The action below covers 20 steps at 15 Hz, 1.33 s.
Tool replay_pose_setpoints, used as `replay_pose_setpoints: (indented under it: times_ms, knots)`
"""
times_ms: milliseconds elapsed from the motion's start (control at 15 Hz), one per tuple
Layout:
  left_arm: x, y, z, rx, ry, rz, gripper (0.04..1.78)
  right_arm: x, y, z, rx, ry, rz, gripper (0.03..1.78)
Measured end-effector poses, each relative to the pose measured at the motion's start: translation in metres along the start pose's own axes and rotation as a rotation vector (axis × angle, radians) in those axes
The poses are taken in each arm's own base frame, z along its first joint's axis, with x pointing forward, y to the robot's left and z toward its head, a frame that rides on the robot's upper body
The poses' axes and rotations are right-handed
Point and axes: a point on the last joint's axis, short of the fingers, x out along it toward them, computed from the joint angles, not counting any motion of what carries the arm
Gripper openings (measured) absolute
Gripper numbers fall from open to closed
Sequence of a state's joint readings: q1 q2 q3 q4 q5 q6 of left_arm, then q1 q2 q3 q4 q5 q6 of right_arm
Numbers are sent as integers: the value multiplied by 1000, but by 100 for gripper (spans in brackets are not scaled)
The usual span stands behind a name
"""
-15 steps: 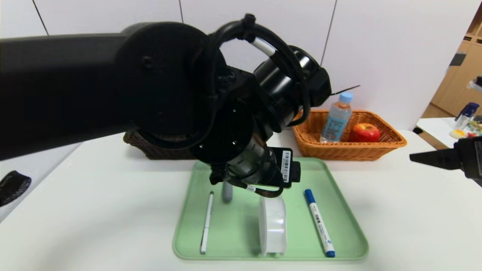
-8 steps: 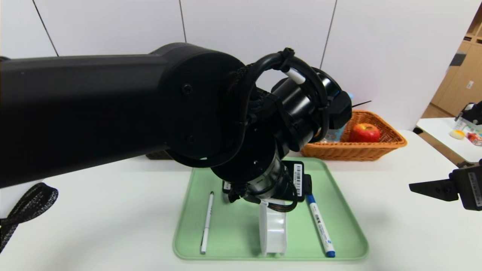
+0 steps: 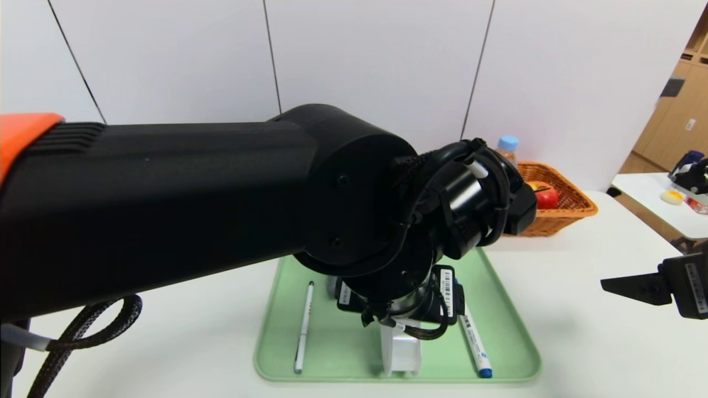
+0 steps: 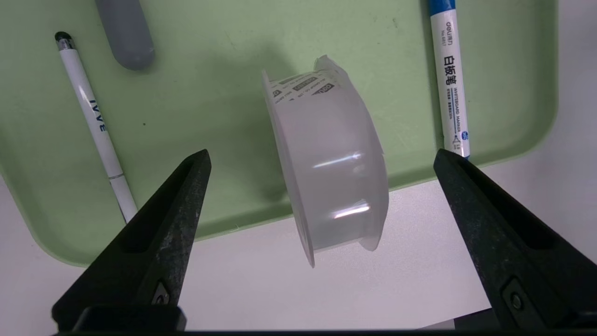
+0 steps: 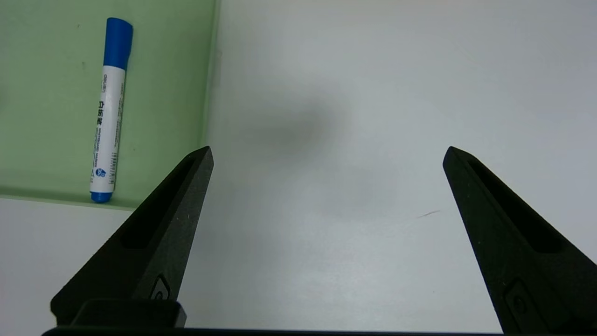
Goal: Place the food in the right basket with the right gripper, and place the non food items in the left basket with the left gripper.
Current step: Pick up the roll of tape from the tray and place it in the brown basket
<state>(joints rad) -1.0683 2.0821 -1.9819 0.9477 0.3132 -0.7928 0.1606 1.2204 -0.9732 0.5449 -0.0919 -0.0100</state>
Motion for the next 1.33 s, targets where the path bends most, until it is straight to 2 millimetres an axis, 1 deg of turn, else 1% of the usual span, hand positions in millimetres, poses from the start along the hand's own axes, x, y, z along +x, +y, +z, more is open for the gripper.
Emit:
replay_pose_setpoints:
  times_ms: [267, 667, 1333]
  knots:
    - [13, -4, -4, -6, 27, 15, 169, 3, 0, -4, 14, 19, -3, 170]
    - [27, -7, -6, 1, 45, 31, 169, 7, 0, -7, 14, 42, -3, 170]
    - [36, -9, -6, 1, 43, 34, 169, 12, 0, -8, 11, 39, -4, 170]
